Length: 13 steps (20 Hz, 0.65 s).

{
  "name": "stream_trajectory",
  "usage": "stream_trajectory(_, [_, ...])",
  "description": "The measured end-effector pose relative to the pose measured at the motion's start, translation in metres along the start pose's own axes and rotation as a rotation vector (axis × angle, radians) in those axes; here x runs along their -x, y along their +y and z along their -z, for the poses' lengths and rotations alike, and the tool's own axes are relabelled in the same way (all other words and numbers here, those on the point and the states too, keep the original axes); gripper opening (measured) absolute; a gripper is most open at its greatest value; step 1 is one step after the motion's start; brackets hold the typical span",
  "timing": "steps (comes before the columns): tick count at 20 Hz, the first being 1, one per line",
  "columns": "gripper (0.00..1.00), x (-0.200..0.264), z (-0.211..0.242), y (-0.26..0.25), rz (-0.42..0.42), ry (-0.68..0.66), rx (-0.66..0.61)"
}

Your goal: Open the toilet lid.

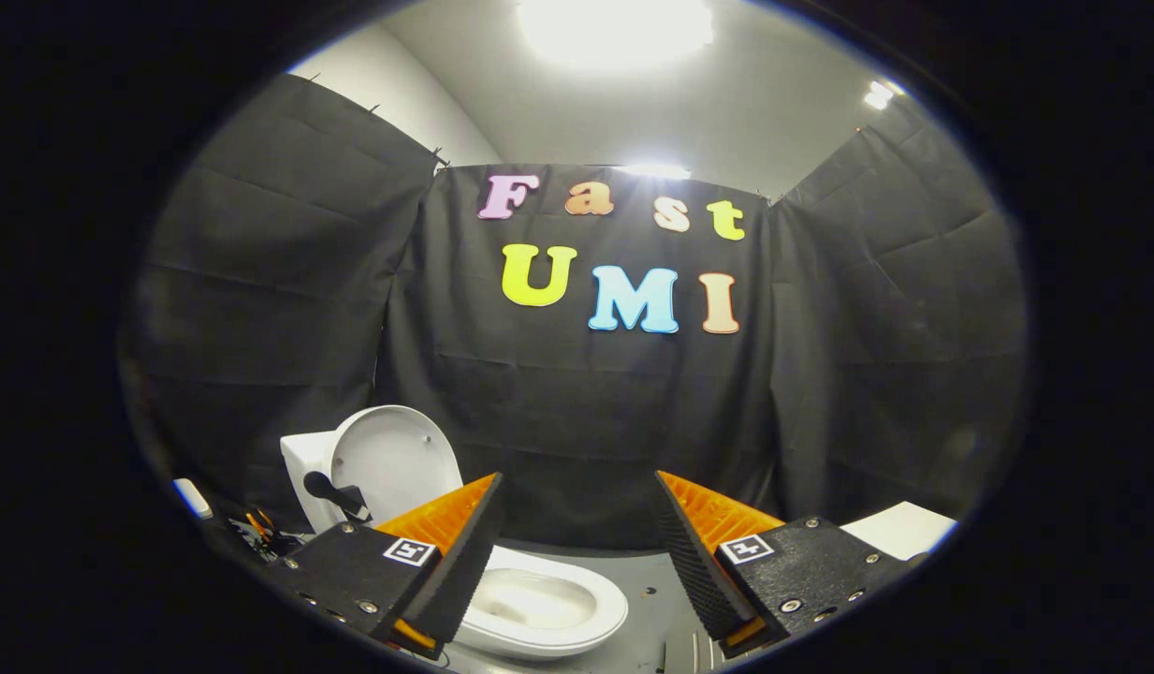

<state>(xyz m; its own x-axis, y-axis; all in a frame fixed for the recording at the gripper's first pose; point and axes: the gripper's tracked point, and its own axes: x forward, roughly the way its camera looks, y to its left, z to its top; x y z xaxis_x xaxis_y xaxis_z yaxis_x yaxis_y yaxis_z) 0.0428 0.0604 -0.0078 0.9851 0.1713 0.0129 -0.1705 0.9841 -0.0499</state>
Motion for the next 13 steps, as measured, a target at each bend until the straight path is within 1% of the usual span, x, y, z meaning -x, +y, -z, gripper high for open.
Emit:
stream_trajectory(3, [0.94, 0.006, -0.003, -0.015, -0.011, -0.018, 0.023])
stream_trajectory(6, [0.94, 0.004, 0.005, -0.027, -0.025, 0.002, 0.009])
stream_trajectory(8, [0.95, 0.002, 0.008, -0.04, -0.012, 0.027, -0.009])
stream_trajectory(10, [0.95, 0.004, 0.011, -0.046, -0.017, 0.052, -0.036])
stream_trajectory(13, [0.95, 0.022, 0.011, -0.062, 0.01, 0.028, -0.097])
